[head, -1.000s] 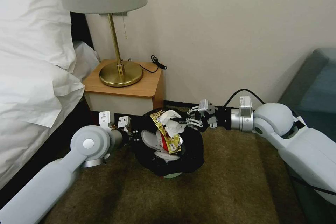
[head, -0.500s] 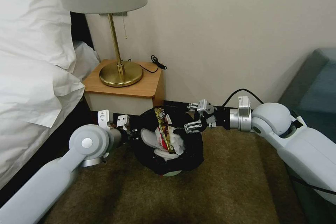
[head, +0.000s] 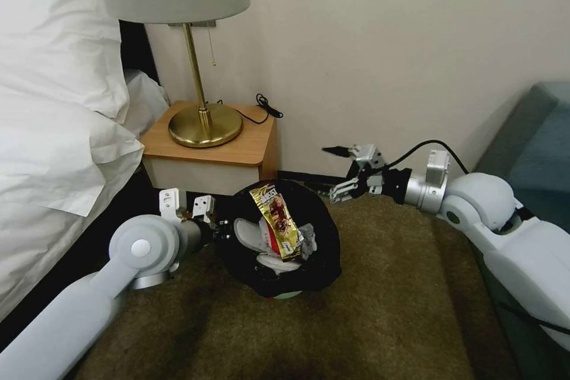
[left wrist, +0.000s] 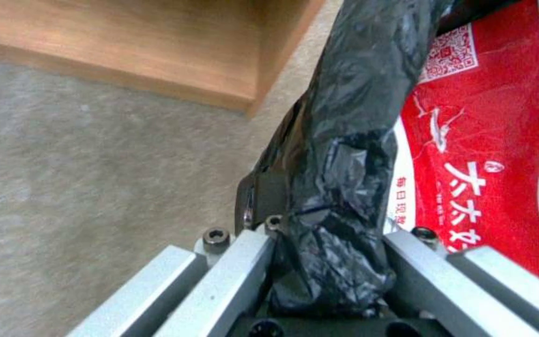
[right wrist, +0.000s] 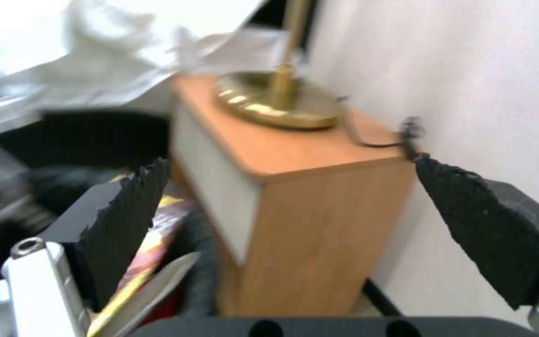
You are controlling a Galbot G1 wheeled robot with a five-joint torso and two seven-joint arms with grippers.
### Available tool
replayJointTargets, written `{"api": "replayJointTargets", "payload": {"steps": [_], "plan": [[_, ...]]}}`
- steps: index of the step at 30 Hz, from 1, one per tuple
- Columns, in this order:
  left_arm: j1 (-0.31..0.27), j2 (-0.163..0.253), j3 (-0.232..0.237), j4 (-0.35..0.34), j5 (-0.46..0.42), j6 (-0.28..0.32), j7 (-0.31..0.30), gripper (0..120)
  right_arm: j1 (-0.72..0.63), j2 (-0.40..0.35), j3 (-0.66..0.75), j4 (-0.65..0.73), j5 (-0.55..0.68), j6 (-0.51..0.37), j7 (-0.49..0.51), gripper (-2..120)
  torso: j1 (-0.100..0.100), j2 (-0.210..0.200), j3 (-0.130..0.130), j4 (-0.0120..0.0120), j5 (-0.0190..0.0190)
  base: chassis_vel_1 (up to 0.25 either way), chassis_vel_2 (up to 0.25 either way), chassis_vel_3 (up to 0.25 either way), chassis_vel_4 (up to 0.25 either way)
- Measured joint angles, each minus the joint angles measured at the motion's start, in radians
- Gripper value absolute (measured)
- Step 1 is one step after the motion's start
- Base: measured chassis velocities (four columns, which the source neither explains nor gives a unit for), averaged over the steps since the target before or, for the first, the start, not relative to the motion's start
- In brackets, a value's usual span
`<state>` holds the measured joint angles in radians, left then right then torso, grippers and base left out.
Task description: Pick up the trash bin, then pick up the garbage on the floor and place it into the trash bin.
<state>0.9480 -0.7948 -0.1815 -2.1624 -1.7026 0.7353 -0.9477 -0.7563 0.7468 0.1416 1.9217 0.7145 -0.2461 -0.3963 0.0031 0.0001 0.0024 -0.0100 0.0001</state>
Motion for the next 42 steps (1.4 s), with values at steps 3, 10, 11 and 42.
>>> {"api": "replayJointTargets", "payload": {"steps": [3, 10, 11, 42], "plan": [[0.038, 0.009, -0.025, -0.026, 0.028, 0.000, 0.000, 0, -0.050, 0.052, 0.006, 0.000, 0.003, 0.023, 0.154, 100, 0.000, 0.000, 0.000, 0.0003, -0.0003, 0.000, 0.000, 0.000, 0.000], [0.095, 0.009, -0.061, -0.080, 0.068, 0.000, 0.006, 0, -0.193, 0.121, 0.039, 0.027, -0.013, 0.094, 0.454, 100, 0.000, 0.000, 0.000, 0.0001, -0.0001, 0.000, 0.000, 0.000, 0.000], [0.095, 0.009, -0.061, -0.080, 0.068, 0.000, 0.006, 0, -0.193, 0.121, 0.039, 0.027, -0.013, 0.094, 0.454, 100, 0.000, 0.000, 0.000, 0.0001, -0.0001, 0.000, 0.000, 0.000, 0.000], [0.301, 0.050, -0.232, -0.225, 0.049, 0.000, -0.032, 0, -0.852, 0.437, 0.501, 0.376, -0.404, 0.056, 0.463, 100, 0.000, 0.000, 0.000, -0.0001, -0.0001, 0.000, 0.000, 0.000, 0.000]]}}
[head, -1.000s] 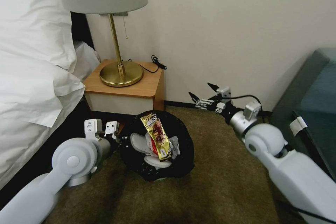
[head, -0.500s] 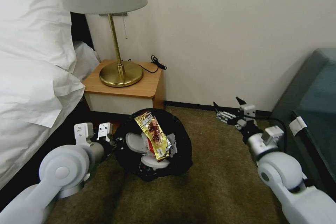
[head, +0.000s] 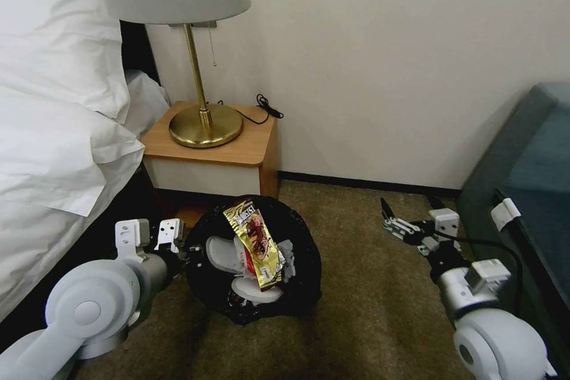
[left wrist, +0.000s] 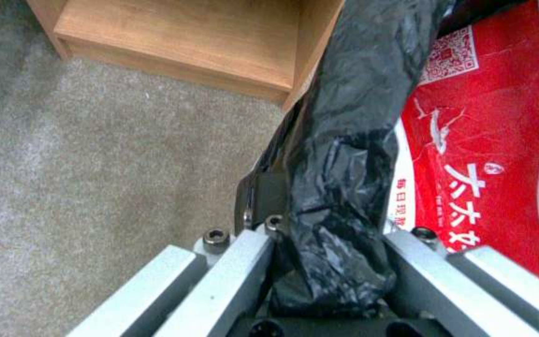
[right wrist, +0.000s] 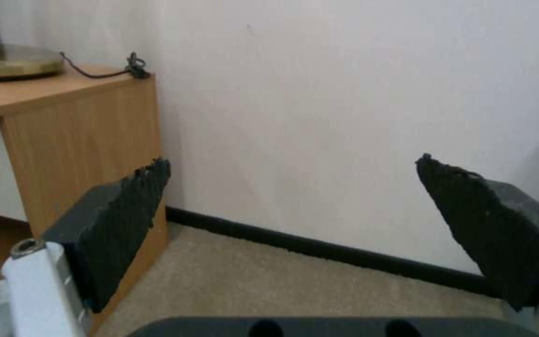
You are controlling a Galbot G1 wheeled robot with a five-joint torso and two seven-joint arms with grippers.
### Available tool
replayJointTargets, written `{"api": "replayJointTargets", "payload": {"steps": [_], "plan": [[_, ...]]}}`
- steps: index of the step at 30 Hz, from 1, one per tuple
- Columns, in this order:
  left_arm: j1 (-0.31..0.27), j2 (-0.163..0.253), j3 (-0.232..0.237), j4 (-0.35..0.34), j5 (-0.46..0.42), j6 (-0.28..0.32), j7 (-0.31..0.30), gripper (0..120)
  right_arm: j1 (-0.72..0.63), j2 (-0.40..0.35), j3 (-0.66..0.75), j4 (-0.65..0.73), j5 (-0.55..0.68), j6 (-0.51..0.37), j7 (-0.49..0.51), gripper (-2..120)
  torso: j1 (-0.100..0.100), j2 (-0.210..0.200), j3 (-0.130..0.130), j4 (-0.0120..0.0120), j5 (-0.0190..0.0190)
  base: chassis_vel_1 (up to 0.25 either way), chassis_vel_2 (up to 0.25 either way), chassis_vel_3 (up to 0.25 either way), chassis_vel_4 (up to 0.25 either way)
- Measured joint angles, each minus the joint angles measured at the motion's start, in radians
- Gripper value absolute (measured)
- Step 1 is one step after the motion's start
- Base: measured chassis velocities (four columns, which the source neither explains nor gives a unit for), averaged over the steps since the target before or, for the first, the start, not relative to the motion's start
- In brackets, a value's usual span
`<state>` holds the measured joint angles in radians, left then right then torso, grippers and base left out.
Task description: Pick up the trash bin, then pick up the garbage on the floor and place it into the trash bin.
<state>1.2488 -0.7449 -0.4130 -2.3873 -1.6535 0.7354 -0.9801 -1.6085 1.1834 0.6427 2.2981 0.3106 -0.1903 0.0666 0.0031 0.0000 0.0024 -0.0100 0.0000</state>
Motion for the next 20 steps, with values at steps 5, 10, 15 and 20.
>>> {"api": "replayJointTargets", "payload": {"steps": [5, 10, 15, 20], "plan": [[0.008, -0.003, -0.003, -0.010, -0.004, 0.000, -0.003, 0, -0.027, 0.035, 0.009, 0.018, -0.027, -0.001, -0.003, 100, 0.000, 0.000, 0.000, 0.0001, 0.0000, 0.000, 0.000, 0.000, 0.000], [0.010, 0.000, -0.017, -0.018, -0.015, 0.000, -0.008, 0, -0.049, 0.054, 0.016, 0.030, -0.035, -0.005, 0.004, 100, 0.000, 0.000, 0.000, 0.0001, 0.0000, 0.000, 0.000, 0.000, 0.000], [0.012, -0.003, -0.021, -0.023, -0.019, 0.000, -0.010, 0, -0.063, 0.064, 0.019, 0.031, -0.037, -0.008, 0.012, 100, 0.000, 0.000, 0.000, 0.0001, 0.0000, 0.000, 0.000, 0.000, 0.000], [0.013, -0.004, -0.021, -0.024, -0.019, 0.000, -0.010, 0, -0.063, 0.068, 0.021, 0.027, -0.041, -0.008, 0.014, 100, 0.000, 0.000, 0.000, 0.0001, 0.0000, 0.000, 0.000, 0.000, 0.000]]}}
